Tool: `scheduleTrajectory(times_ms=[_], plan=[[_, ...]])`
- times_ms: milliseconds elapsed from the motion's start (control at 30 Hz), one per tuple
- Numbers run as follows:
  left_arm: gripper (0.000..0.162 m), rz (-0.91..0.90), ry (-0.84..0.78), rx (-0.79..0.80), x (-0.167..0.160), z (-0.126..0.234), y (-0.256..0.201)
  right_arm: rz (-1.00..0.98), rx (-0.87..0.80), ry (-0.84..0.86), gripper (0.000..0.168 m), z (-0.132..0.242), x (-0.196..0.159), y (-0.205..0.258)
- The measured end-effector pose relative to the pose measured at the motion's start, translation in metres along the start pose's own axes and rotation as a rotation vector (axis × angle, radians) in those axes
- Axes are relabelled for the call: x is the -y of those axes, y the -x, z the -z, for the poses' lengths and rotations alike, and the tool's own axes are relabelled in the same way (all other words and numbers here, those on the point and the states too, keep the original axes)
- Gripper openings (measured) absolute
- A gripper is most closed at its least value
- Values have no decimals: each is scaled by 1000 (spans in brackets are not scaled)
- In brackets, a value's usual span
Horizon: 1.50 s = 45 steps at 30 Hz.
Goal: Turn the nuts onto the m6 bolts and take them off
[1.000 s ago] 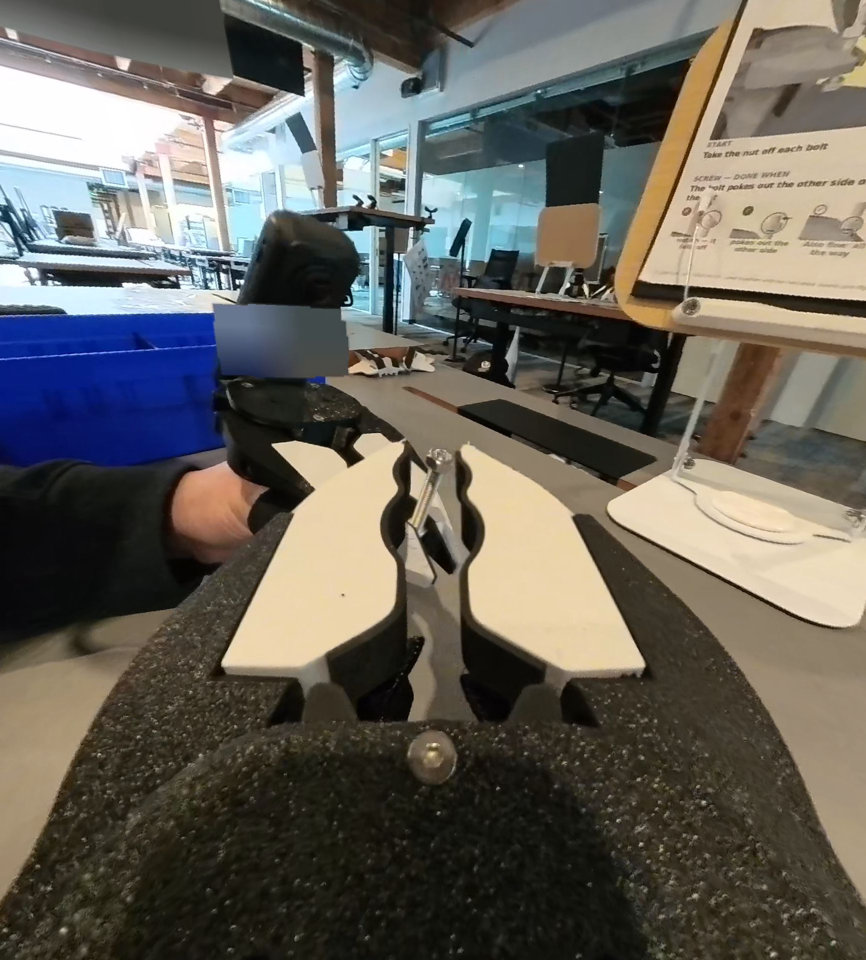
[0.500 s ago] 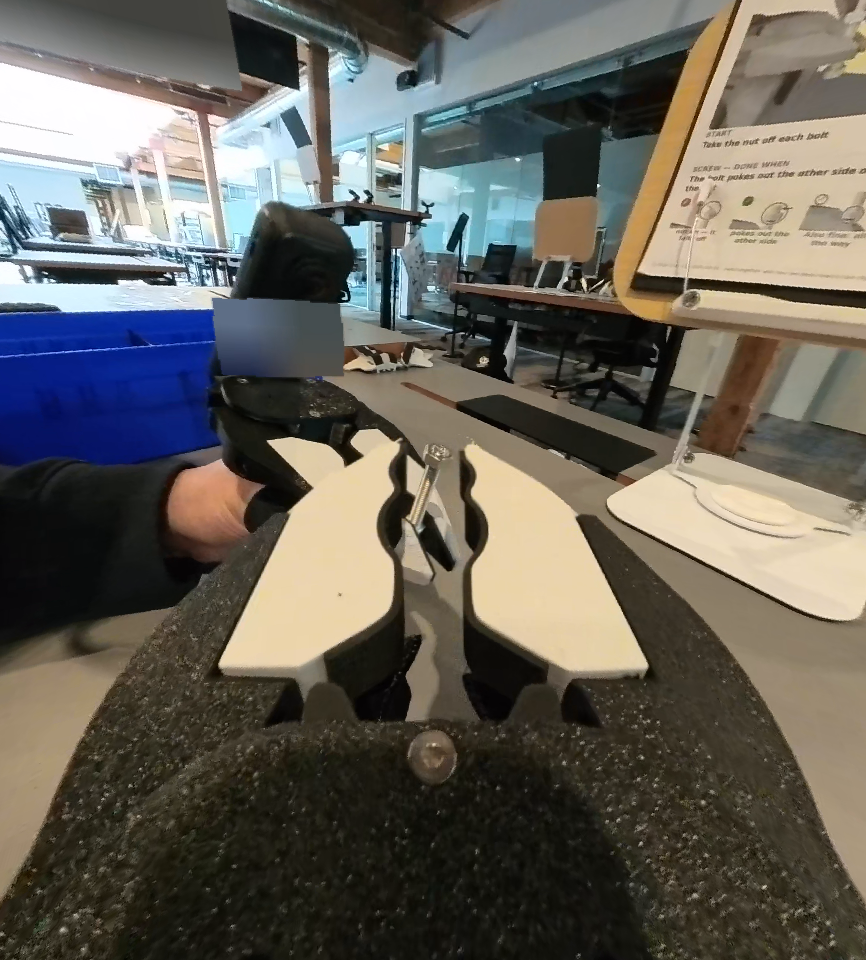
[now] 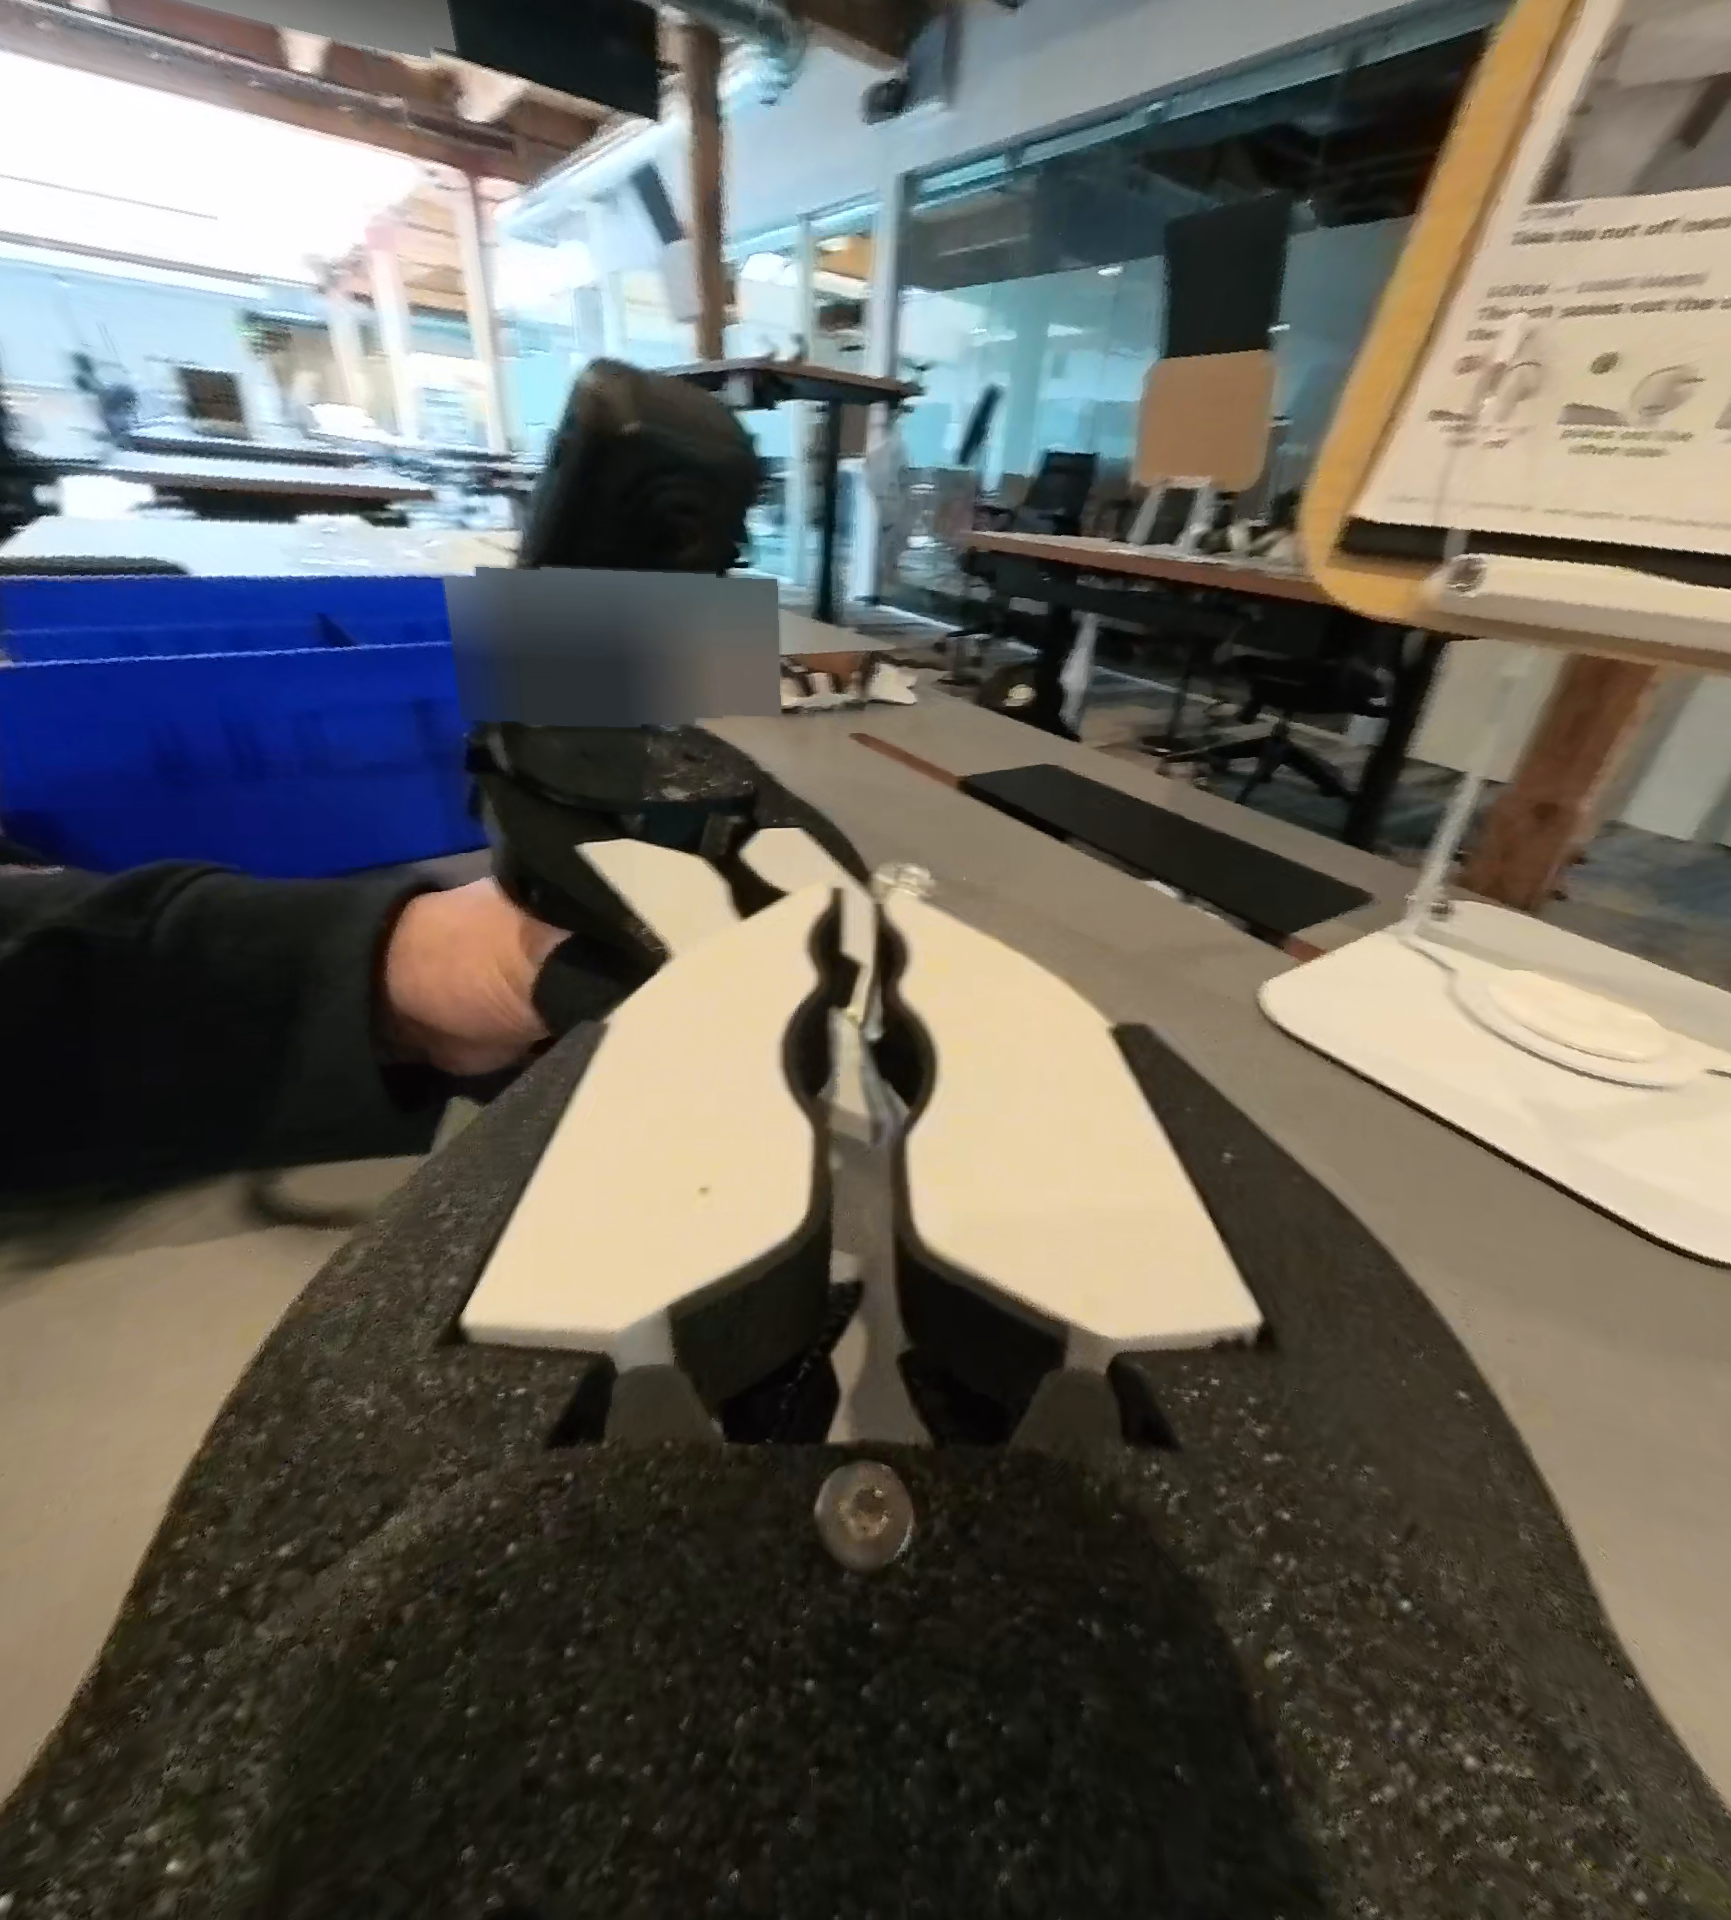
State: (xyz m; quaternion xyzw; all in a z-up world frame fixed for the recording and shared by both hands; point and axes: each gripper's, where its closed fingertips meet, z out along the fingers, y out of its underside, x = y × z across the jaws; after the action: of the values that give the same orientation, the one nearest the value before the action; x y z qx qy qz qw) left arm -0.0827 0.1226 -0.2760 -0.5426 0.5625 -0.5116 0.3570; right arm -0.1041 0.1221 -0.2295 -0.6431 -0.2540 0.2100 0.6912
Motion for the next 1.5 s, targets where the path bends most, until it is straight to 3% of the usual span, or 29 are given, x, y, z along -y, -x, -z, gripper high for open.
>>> scheduleTrajectory(times_ms=[100, 333, 400, 500, 567, 733, 833, 900, 1033, 1200, 1333, 1400, 1500], plan=[[10, -1, 1, 0, 0, 0, 0, -44, 59, -34, 0, 4, 6, 5], [10, -4, 7, -3, -1, 0, -1, -17, -63, -30, 24, 1, 4, -10], [10, -4, 6, -1, -1, 0, 0, -17, -33, -10, 21, -1, 0, -6], [10, -3, 5, 2, 0, 0, 0, -29, 70, -20, 1, 3, 4, 6], [10, -4, 5, 3, -1, 0, 0, -39, 55, -45, 1, 6, 8, 2], [9, -9, 14, 4, -2, -1, 0, -15, -47, -39, 21, 4, 6, -11], [9, -15, 17, 3, -2, -1, -1, -13, -12, -14, 16, 2, 2, -5], [9, -17, 17, 3, -2, -1, -1, -21, 54, -14, 0, 4, 3, 3], [9, -18, 21, -9, -2, -2, -3, -34, 27, -58, 2, 9, 10, -5], [9, -19, 22, -15, -2, -2, -4, -1, -19, -24, 17, 5, 5, -8], [9, -6, 5, -19, 0, -1, -3, -6, 65, -11, 0, 7, 4, 2], [9, -2, 1, -21, 0, -1, -3, -20, 57, -35, 1, 9, 8, -1], [9, -3, 6, -23, 0, -1, -3, 2, -11, -44, 14, 9, 9, -9]])
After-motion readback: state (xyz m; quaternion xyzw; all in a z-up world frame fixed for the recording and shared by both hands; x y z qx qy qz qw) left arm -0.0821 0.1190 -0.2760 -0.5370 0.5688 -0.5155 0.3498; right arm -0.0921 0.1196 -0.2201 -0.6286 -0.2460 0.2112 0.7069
